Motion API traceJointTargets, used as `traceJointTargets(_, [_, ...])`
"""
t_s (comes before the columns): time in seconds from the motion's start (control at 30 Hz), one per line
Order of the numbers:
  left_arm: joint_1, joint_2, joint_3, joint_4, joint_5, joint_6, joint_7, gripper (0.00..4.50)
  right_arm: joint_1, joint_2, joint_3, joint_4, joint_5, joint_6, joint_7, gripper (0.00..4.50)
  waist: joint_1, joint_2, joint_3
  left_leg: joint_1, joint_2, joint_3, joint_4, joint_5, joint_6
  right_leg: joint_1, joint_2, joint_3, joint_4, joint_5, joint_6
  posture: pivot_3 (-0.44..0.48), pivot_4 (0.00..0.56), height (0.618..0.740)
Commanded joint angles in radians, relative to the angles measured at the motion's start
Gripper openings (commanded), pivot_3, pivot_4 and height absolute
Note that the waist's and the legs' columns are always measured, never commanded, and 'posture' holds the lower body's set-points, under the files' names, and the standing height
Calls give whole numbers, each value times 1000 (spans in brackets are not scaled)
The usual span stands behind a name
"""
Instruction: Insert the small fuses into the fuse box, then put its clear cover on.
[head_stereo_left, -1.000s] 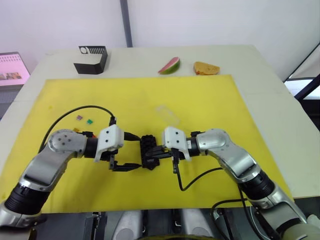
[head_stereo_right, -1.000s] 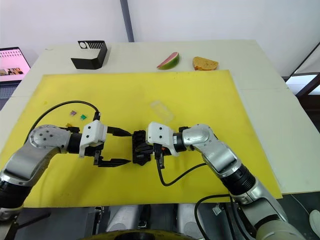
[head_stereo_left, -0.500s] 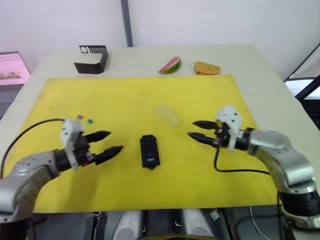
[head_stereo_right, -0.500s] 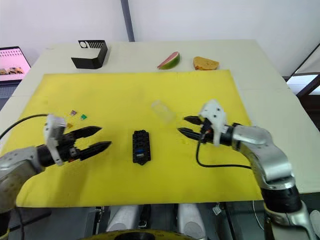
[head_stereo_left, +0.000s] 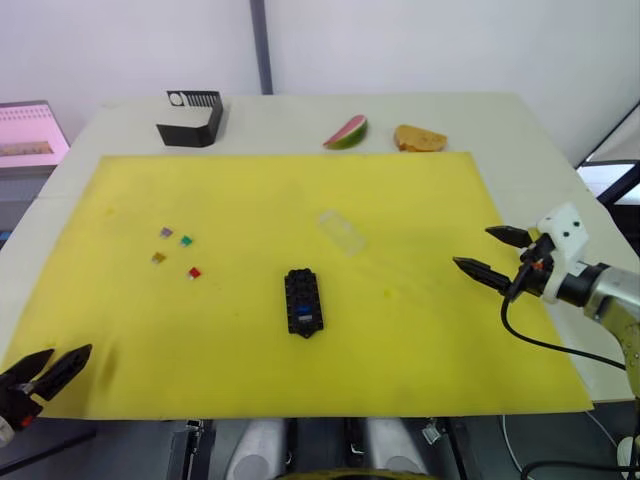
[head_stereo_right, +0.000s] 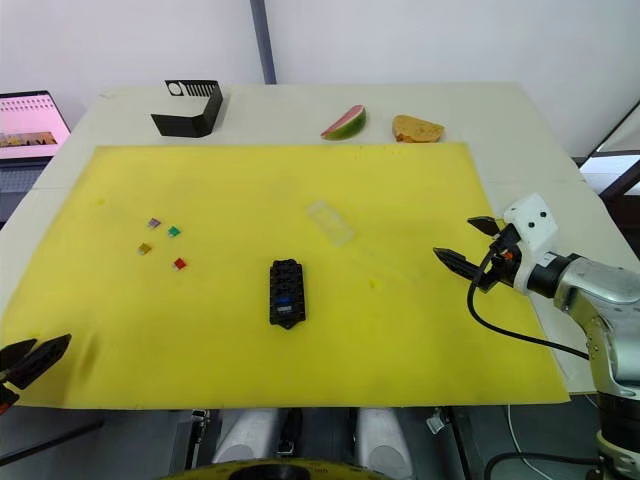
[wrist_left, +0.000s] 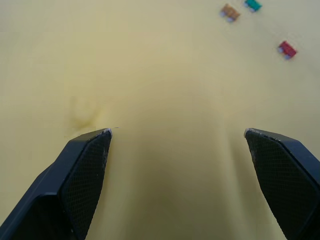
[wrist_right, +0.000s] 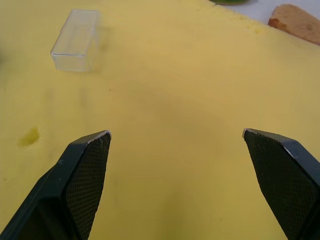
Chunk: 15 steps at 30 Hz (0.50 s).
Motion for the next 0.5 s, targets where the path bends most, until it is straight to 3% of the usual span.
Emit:
traceJointTargets(0.03, [-99,47,16,-26,-105,62,11,4500,-74,-3,33,-57,55,19,11,4463,1,0,0,0,0,0,0,0,0,0,0,0,0,0,0,0,150,740])
traceJointTargets(0.17, [-313,87,-21,44,-230,228,122,4500,-233,29,158,-102,146,106,45,4463,-4,1,0,0,0,0,0,0,0,0,0,0,1,0,0,0,150,740])
traceJointTargets(0.27, [-438,102,-87,149,-220,305,193,4500,-364,72,271,-117,195,122,102,4463,-19,1,0,0,0,1,0,0,0,-2,0,0,1,2,4,0,150,740])
traceJointTargets(0.5, [-650,106,-82,393,-292,512,327,4500,-571,223,496,-47,123,59,127,4463,-26,-2,0,-2,0,1,-1,0,0,-4,0,0,3,3,4,0,150,740])
